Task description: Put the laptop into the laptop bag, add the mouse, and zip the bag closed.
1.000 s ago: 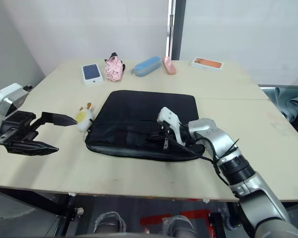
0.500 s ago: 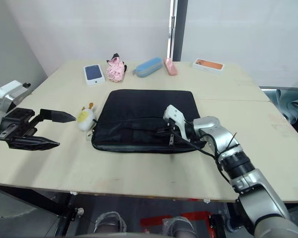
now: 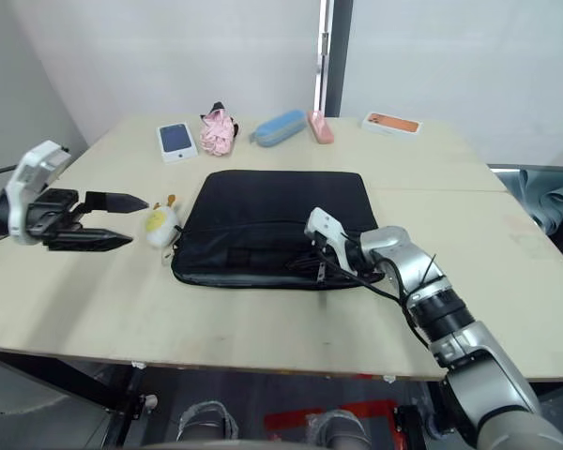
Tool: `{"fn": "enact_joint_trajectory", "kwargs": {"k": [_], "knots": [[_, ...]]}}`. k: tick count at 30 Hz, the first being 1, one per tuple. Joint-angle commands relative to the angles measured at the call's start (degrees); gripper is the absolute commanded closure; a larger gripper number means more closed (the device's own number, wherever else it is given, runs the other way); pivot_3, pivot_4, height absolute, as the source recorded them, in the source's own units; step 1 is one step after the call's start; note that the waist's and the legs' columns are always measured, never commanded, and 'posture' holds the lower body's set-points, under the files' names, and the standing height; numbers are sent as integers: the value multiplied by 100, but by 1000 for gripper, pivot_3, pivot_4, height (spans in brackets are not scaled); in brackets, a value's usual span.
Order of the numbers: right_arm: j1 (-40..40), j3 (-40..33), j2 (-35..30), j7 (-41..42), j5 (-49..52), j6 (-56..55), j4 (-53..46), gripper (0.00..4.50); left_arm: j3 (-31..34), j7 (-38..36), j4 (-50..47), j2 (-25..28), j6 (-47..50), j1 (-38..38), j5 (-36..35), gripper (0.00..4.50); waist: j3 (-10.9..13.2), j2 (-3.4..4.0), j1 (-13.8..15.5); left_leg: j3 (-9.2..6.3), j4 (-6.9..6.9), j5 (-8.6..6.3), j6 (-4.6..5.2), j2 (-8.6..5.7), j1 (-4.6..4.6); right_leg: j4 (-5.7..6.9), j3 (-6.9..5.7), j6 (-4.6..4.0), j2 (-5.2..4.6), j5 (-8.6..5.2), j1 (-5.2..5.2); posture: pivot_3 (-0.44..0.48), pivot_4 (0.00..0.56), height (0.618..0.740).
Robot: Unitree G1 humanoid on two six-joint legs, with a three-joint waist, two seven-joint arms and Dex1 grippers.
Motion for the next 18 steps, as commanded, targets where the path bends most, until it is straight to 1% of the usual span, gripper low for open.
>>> {"fn": "enact_joint_trajectory", "kwargs": {"k": [1, 3, 4, 5, 6, 7, 8, 9, 11, 12, 14, 16, 18], "knots": [[-53, -9, 56, 14, -66, 65, 98, 4469, -260, 199, 1126, -208, -354, -716, 745, 0, 0, -1, -3, -1, 0, 1, 0, 0, -1, 0, -1, -4, 0, 4, -3, 0, 150, 740], [-63, -19, 62, 29, -79, 54, 101, 4469, -406, 333, 2038, -412, -608, -1278, 1171, 0, 0, -1, -2, -4, 5, 3, 0, 0, -4, 0, -2, -6, 0, 7, -1, 0, 150, 740], [-62, -22, 66, 36, -84, 56, 98, 4469, -297, 314, 2188, -386, -738, -1139, 1209, 0, 0, -1, -8, -5, 7, 4, 0, 0, -4, 0, -2, -6, 0, 8, -1, 0, 150, 740], [-55, -23, 67, 43, -86, 58, 78, 4469, 127, 245, 1927, -279, -887, -350, 1069, 0, -4, 5, -73, -6, 8, 4, 0, 0, -6, -1, -3, -6, 0, 8, -2, 0, 150, 740], [-46, -23, 71, 48, -91, 63, 57, 4469, 471, 239, 1661, -213, -992, 284, 957, 0, -14, 20, -152, 6, 6, 4, -2, -1, -10, -9, 10, -5, 2, 8, -4, 0, 150, 740], [-35, -25, 78, 52, -96, 69, 34, 4469, 724, 330, 1429, -214, -1062, 730, 903, 0, -14, 21, -221, 20, -10, 6, -10, -7, -5, -22, 19, -3, -3, 7, -3, 0, 150, 740], [-24, -24, 84, 54, -96, 76, 11, 4469, 852, 496, 1269, -261, -1079, 969, 914, 0, -14, 18, -274, 29, -24, 4, -12, -8, -6, -32, 21, 0, -3, 5, -9, 0, 150, 740], [-9, -25, 85, 57, -92, 86, -24, 4469, 860, 778, 1151, -357, -1128, 1086, 1027, 0, -18, 7, -258, 21, -37, 3, -12, -3, -15, -46, 10, 2, 1, 3, -15, 0, 150, 740], [17, -26, 73, 66, -88, 111, -90, 4469, 867, 1477, 1185, -631, -1126, 1161, 1217, 0, -29, -16, -150, -18, -38, -2, -10, 18, -26, -58, -33, -5, 15, 0, -12, 0, 150, 740], [24, -27, 67, 72, -89, 120, -110, 4469, 885, 1666, 1208, -720, -1109, 1172, 1250, 0, -29, -16, -90, -29, -34, -1, -12, 32, -26, -57, -58, -12, 16, -4, 1, 0, 150, 740], [26, -40, 48, 75, -102, 134, -137, 4469, 1013, 2266, 1586, -1048, -1139, 975, 1273, 0, -27, -12, -14, -21, -16, 1, -14, 65, -21, -51, -86, -21, 19, -4, 21, 0, 150, 740], [35, -48, 32, 84, -99, 157, -188, 4469, 1162, 2546, 1775, -1278, -1037, 795, 1171, 0, -27, -12, 14, -2, -11, 2, -13, 74, -9, -34, -94, -22, 8, -4, 33, 0, 150, 740], [53, -52, 20, 86, -93, 182, -240, 4469, 1318, 2483, 1689, -1437, -814, 701, 920, 0, -27, -13, 10, 3, -5, 2, -12, 76, -8, -23, -96, -24, 3, -3, 35, 0, 150, 740]]}}
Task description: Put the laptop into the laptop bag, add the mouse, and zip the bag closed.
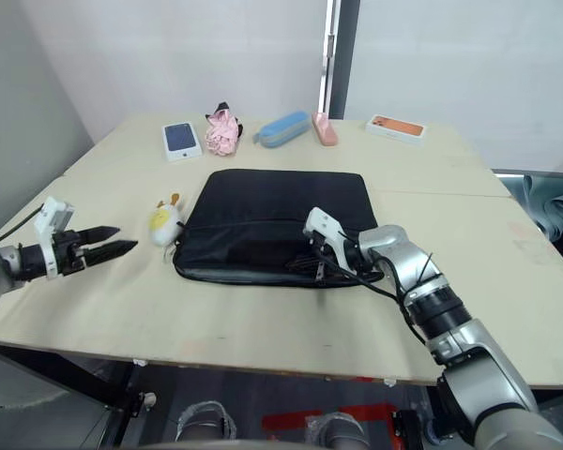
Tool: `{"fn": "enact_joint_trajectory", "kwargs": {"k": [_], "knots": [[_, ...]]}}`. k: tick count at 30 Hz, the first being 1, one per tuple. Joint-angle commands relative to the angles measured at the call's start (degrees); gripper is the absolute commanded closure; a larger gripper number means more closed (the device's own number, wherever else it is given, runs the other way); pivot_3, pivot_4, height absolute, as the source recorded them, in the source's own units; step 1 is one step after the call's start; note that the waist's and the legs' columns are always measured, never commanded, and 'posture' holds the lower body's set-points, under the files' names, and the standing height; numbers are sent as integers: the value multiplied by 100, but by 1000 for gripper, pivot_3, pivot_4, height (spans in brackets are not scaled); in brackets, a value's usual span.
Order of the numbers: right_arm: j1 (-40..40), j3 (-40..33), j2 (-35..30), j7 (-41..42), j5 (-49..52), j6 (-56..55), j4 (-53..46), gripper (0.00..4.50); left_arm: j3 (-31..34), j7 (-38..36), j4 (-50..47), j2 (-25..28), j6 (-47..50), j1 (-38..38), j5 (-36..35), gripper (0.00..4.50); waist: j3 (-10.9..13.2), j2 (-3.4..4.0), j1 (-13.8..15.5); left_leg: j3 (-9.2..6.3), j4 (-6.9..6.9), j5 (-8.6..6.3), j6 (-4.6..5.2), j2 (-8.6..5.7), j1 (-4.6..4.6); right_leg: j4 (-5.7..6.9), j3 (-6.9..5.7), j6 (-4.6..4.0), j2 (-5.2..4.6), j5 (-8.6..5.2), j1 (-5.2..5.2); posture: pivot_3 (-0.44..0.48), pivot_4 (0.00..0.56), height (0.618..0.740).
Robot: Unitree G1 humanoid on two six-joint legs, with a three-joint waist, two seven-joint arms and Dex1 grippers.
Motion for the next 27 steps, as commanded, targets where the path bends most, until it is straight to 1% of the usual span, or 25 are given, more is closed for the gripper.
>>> {"fn": "enact_joint_trajectory", "kwargs": {"k": [1, 4, 7, 11, 15, 17, 20, 22, 24, 27], "knots": [[64, -40, -44, 19, 13, 64, -210, 4469, 358, 18, -165, -155, 284, -212, -397, 0, 0, -1, -3, -1, 2, 1, -1, 0, 0, 2, 0, -1, 0, 1, 0, 0, 150, 740], [87, -39, -52, 20, 20, 98, -278, 4469, 343, 103, -76, -230, 285, -338, -340, 0, 0, -1, -7, -3, 3, 3, -3, 2, -2, 2, 0, -1, 3, 0, 0, 0, 150, 740], [94, -35, -53, 20, 25, 124, -338, 4469, 254, 394, 328, -317, 303, -662, -164, 0, 0, -1, -8, -4, 3, 4, -4, 4, -8, -7, -2, -2, 6, -2, -1, 0, 150, 740], [69, -26, -21, 5, 25, 127, -346, 4469, 26, 818, 943, -583, 319, -1222, 152, 0, -1, -1, -7, -2, 3, 4, -4, 2, -10, -16, 0, -1, 5, -2, 0, 0, 150, 740], [72, -44, 0, -27, 21, 120, -339, 4469, -302, 933, 1466, -833, 272, -1548, 551, 0, -1, -1, -22, -2, 3, 5, -4, 3, -11, -21, 2, -1, 5, -2, 0, 0, 150, 740], [92, -50, 5, -41, 17, 117, -350, 4469, -373, 1168, 1825, -921, 220, -1744, 738, 0, 0, -1, -27, -1, 2, 5, -5, 3, -13, -26, 2, -1, 6, -2, 0, 0, 150, 740], [124, -77, 20, -73, 42, 138, -405, 4469, -422, 1319, 2217, -988, 105, -1948, 927, 0, 0, -1, -29, -2, 0, 5, -6, 4, -13, -31, 1, 0, 8, -2, 0, 0, 150, 740], [149, -97, 35, -108, 64, 157, -441, 4500, -424, 1266, 2347, -1014, 61, -2010, 983, 525, 0, 0, -32, -2, -1, 5, -6, 4, -13, -31, 1, 0, 8, -2, 0, 0, 150, 740], [177, -95, 39, -135, 66, 162, -465, 4500, -426, 1090, 2340, -1017, 51, -2012, 985, 1198, 0, 0, -33, -1, -2, 5, -6, 4, -12, -33, 3, 0, 8, -2, 1, 0, 150, 740], [215, -97, 49, -175, 71, 174, -497, 4500, -439, 753, 2078, -910, 126, -1896, 954, 2239, 0, 0, -28, -1, -5, 6, -7, 4, -14, -37, 1, 0, 8, -2, 1, 0, 150, 740]]}}
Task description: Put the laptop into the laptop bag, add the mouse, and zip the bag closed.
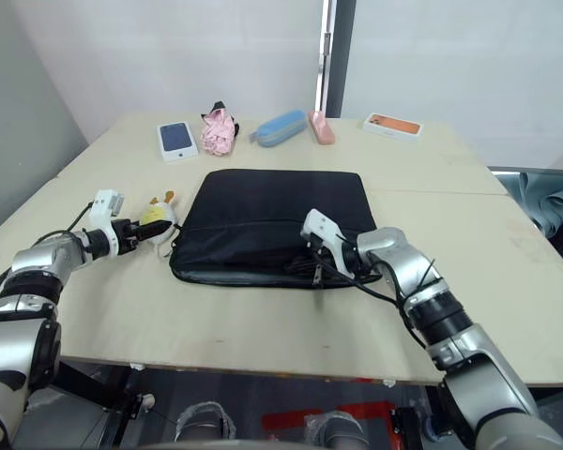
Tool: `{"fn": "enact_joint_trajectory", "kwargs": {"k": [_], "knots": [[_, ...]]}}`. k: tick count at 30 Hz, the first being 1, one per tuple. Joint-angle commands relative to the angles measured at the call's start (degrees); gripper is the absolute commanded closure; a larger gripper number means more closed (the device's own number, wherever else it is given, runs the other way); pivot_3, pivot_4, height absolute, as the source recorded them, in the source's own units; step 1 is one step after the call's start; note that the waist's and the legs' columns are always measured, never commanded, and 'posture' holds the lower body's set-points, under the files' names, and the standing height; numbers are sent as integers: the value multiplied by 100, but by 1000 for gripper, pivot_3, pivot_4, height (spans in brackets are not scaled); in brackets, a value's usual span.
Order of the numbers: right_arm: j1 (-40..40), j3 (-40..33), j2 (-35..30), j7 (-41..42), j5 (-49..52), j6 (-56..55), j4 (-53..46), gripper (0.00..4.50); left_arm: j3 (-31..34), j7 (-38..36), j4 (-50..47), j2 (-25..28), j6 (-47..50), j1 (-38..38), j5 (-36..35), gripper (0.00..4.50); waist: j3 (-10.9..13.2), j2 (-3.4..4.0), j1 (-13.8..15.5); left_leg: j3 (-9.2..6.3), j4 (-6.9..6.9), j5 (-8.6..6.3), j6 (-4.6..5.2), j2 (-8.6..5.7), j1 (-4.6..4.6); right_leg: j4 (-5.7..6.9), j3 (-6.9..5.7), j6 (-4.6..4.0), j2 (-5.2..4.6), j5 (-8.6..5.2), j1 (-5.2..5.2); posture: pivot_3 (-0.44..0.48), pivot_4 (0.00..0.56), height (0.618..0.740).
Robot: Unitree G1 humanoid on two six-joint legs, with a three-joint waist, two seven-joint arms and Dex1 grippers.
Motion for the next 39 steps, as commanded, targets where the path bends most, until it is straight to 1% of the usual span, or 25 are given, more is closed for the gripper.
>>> {"fn": "enact_joint_trajectory", "kwargs": {"k": [1, 3, 5, 7, 9, 11, 12, 14, 16, 20, 26, 31, 34, 35, 39], "knots": [[58, -85, 29, -37, 64, 26, -146, 4500, -19, -387, -367, 174, 75, 75, 16, 2634, 0, 0, -5, 1, 0, 0, 0, 0, 0, -1, 0, 0, 0, 0, 0, 0, 150, 740], [65, -87, 24, -47, 72, 32, -159, 4500, 12, -578, -719, 359, 262, 202, -34, 3310, 0, 0, -15, 1, -3, 0, 0, 0, 0, -4, 1, 0, 0, 0, 0, 0, 150, 740], [62, -86, 18, -52, 74, 31, -157, 4500, 27, -955, -1386, 623, 647, 480, -196, 3972, 1, 1, -34, 2, -10, 0, -1, 1, 0, -9, 0, 0, 1, 0, 0, 0, 150, 740], [57, -93, 5, -43, 76, 21, -141, 4500, 31, -1203, -1975, 777, 961, 747, -346, 3972, 1, 2, -41, 3, -25, 0, -2, 3, 1, -21, -2, 0, 2, 0, 0, 0, 150, 740], [56, -88, -9, -32, 75, 18, -137, 4500, 125, -1779, -3018, 1103, 1422, 1291, -789, 3972, 2, 3, -46, 5, -36, 0, -3, 2, 1, -33, -4, 0, 2, 0, 0, 0, 150, 740], [50, -88, -21, -17, 71, 5, -113, 4500, 213, -2186, -3786, 1349, 1732, 1735, -1156, 3972, 3, 5, -55, 12, -49, 0, -3, 2, 2, -49, -3, 0, 1, 0, 1, 0, 150, 740], [42, -85, -21, -13, 68, -1, -98, 4500, 214, -2389, -4061, 1486, 1745, 1979, -1242, 3972, 3, 5, -54, 14, -56, 0, -3, 2, 1, -57, -4, 0, 1, 0, 0, 0, 150, 740], [26, -71, -20, 0, 55, -15, -68, 4500, 107, -2659, -4401, 1725, 1583, 2384, -1186, 3972, 4, 7, -58, 14, -60, 0, -2, 2, 2, -61, -6, 0, 2, 0, 1, 0, 150, 740], [2, -63, -13, 11, 46, -23, -40, 4500, 20, -2724, -4534, 1836, 1432, 2571, -1092, 3972, 6, 9, -70, 16, -68, 0, -2, 2, 4, -63, -5, 0, 3, 0, 0, 0, 150, 740], [-46, -52, 6, 36, 40, -12, -35, 4500, 22, -2679, -4582, 1826, 1409, 2552, -1139, 3972, 7, 11, -69, 14, -71, 0, -2, 3, 7, -60, -8, 0, 3, 0, 0, 0, 150, 740], [-75, -54, 1, 65, 31, -9, -24, 4500, 133, -2952, -4681, 1915, 1273, 2679, -1253, 3972, 7, 11, -89, 16, -71, 0, -2, 2, 6, -65, -6, 0, 4, -1, 0, 0, 150, 740], [-81, -69, -19, 122, 77, 67, -100, 4500, 184, -2728, -4478, 1811, 1200, 2505, -1248, 3972, 7, 11, -98, 19, -72, 0, -2, 2, 3, -73, -5, 0, 4, -1, 0, 0, 150, 740], [-108, -285, 44, 347, 645, 513, -563, 4500, 122, -2529, -4422, 1657, 1225, 2404, -1252, 3972, 7, 11, -92, 18, -72, 0, -2, 3, 4, -71, -6, 0, 4, -1, 0, 0, 150, 740], [-170, -405, 92, 381, 857, 673, -693, 4500, 95, -2513, -4439, 1625, 1234, 2417, -1263, 3972, 16, 26, -85, 17, -72, 0, -2, 3, 4, -70, -6, 0, 4, -1, 0, 0, 150, 740], [-480, -696, 171, 267, 1196, 970, -749, 4500, 66, -2484, -4473, 1559, 1299, 2438, -1303, 3972, 20, 33, -106, 19, -73, 1, -3, 7, 1, -69, -4, 0, 10, -1, -6, 0, 150, 740]]}}
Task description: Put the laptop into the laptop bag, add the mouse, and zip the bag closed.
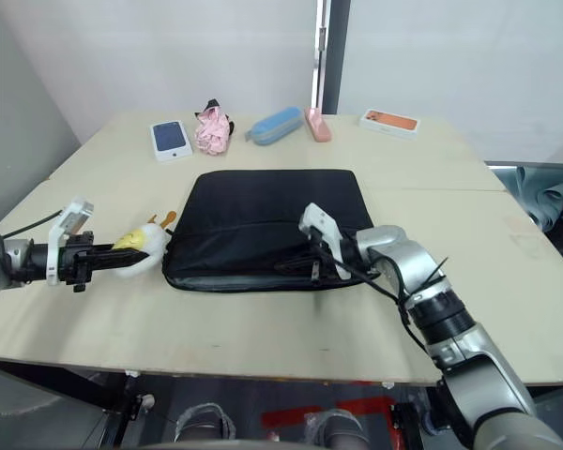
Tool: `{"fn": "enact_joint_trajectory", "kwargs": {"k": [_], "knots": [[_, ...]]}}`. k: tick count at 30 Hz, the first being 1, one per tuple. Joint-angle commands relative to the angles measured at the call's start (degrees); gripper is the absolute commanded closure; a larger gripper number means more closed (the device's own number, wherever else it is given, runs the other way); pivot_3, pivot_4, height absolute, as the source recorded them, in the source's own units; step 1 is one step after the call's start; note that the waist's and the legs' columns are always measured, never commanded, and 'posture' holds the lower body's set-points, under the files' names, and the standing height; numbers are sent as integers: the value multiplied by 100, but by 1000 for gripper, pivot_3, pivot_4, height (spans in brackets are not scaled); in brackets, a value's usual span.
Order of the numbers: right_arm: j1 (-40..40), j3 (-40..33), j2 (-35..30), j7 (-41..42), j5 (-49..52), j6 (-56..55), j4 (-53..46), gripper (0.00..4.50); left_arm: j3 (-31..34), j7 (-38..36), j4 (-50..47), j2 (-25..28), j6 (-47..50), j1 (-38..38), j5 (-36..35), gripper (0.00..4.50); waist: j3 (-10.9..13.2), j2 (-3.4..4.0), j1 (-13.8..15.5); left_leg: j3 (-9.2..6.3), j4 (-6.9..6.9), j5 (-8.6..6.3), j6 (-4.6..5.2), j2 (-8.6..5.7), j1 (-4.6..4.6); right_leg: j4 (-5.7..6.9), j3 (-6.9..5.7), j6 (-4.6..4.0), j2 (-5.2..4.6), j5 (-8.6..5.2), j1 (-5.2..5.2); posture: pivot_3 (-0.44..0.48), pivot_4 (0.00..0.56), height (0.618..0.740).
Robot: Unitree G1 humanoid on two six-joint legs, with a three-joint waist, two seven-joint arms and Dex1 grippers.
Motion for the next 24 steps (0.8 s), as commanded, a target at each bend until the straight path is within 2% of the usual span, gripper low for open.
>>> {"fn": "enact_joint_trajectory", "kwargs": {"k": [1, 5, 10, 13, 17, 24], "knots": [[-304, -371, 12, -37, 352, 204, -213, 4500, 66, 12, -56, 35, 40, -64, -93, 3972, 0, 0, 6, 0, -1, 0, 0, 1, 0, 0, -1, 0, 1, 0, 0, 0, 150, 740], [-413, -416, 9, -63, 435, 218, -150, 4500, 54, 17, -50, 12, 40, -49, -104, 3972, 0, 0, 39, 0, -1, 0, -1, 0, -2, -5, 0, -1, 0, 0, 0, 0, 150, 740], [-433, 262, -76, -166, -397, -389, 336, 4500, 85, 12, -87, 40, 68, -61, -134, 3972, 0, 0, 51, 0, 0, 1, -2, 0, -2, -4, -1, -1, -1, 0, 0, 0, 150, 740], [-474, 382, 12, -178, -597, -708, 545, 4500, 103, 20, -96, 70, 101, -114, -155, 3972, 2, 3, 49, 0, 0, 1, -2, 0, -2, -3, -1, 0, -1, 0, 0, 0, 150, 740], [-690, 329, 225, -339, -753, -935, 943, 4500, 120, -2, -144, 105, 149, -123, -201, 3972, 2, 3, 30, 1, 0, 1, -3, -1, -3, -2, 0, 0, -1, 0, -1, 0, 150, 740], [-816, -95, 352, -59, -83, -491, 627, 4500, 137, -51, -267, 90, 139, 45, -229, 3972, 2, 3, 42, 0, 1, 1, -2, 0, -3, -2, -1, 0, -1, 0, 0, 0, 150, 740]]}}
